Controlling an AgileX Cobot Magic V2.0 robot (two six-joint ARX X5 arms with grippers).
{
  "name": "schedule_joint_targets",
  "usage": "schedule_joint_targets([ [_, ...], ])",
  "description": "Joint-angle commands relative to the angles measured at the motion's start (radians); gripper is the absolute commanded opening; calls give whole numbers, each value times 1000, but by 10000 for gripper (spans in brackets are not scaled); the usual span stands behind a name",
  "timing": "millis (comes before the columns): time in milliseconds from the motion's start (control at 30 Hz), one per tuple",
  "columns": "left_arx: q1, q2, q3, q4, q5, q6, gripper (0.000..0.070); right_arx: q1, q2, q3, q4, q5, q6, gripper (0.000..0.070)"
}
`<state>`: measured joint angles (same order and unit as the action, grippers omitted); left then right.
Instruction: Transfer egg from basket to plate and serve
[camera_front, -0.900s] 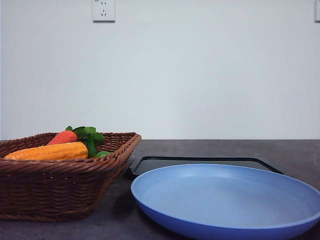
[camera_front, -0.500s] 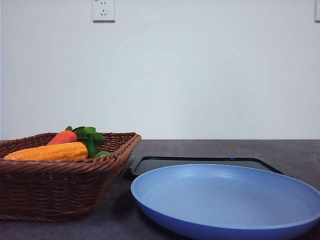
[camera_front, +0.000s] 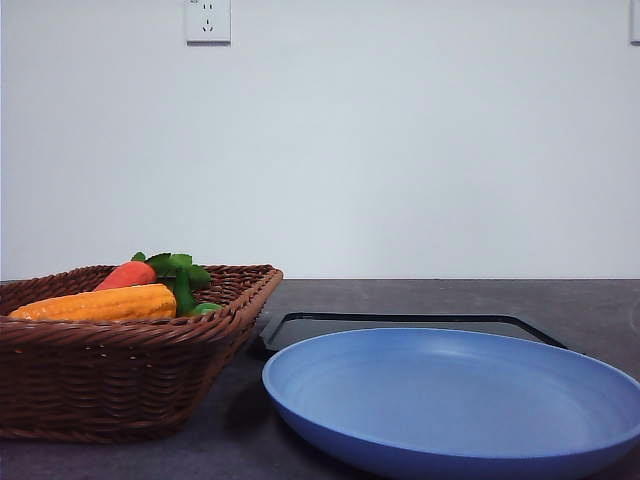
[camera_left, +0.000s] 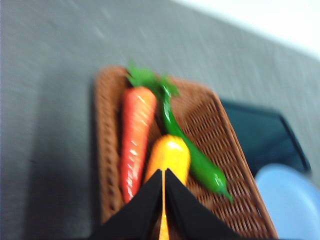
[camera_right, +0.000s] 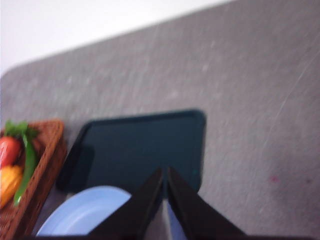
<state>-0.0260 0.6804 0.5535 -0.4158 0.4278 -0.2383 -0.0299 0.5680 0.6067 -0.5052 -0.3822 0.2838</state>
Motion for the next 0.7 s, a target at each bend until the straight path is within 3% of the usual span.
schedule_joint_targets([
  [0, -13, 55, 52, -39, 30, 98, 0, 0, 46, 38, -29, -21, -46, 0],
  [200, -86, 215, 183, -210, 87, 206, 0, 1, 208, 102, -204, -88, -116, 0],
  [333, -143, 270, 207, -222, 93, 212, 10, 13, 294, 99, -302, -101, -117, 14],
  [400, -167, 284, 207, -217, 93, 212, 73, 37, 330, 91, -324, -101, -115, 104],
  [500, -197, 299, 207, -208, 92, 210, 250, 83, 373, 64, -310, -100, -104, 221],
  [567, -209, 305, 207, -197, 92, 204, 330, 118, 400, 37, -276, -100, -84, 233],
  [667, -220, 306, 207, -180, 92, 199, 344, 169, 439, -12, -191, -100, -40, 233],
])
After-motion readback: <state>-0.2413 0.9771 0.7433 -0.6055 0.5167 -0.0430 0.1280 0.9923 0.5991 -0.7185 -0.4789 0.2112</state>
